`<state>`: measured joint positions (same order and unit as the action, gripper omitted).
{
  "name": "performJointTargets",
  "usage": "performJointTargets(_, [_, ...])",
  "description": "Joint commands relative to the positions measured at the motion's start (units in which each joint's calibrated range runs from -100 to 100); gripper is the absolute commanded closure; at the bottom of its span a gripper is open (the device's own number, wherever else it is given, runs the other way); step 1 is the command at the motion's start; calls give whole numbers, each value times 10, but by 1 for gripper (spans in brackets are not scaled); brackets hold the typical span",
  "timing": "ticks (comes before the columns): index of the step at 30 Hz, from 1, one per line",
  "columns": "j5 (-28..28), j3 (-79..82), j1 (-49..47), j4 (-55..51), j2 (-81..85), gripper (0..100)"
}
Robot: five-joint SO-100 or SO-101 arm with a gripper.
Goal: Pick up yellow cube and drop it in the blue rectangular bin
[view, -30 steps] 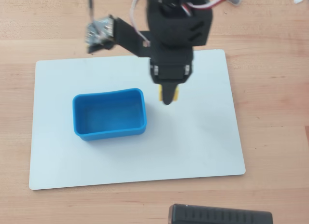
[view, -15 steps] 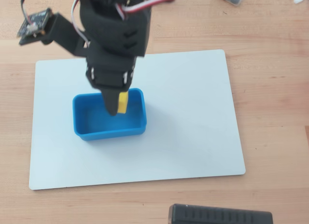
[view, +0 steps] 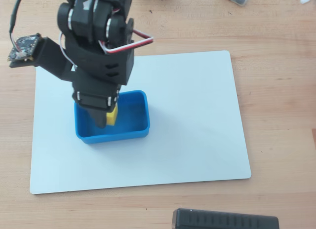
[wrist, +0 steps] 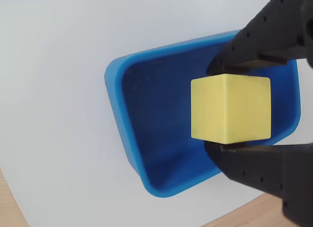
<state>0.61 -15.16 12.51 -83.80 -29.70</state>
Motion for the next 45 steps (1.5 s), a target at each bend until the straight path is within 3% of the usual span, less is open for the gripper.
performJointTargets(1, [-6, -97, 14, 14, 6, 95])
performJointTargets(4, [-2, -101, 16, 9, 6, 88])
performJointTargets(11, [-1, -105, 16, -1, 14, 83])
performJointTargets(26, [12, -121, -76, -112, 128, 83])
performJointTargets(29, [17, -85, -102, -112, 184, 83])
performJointTargets(36, [24, -7, -157, -115, 299, 99])
performJointTargets(45, [22, 308, -158, 7, 551, 100])
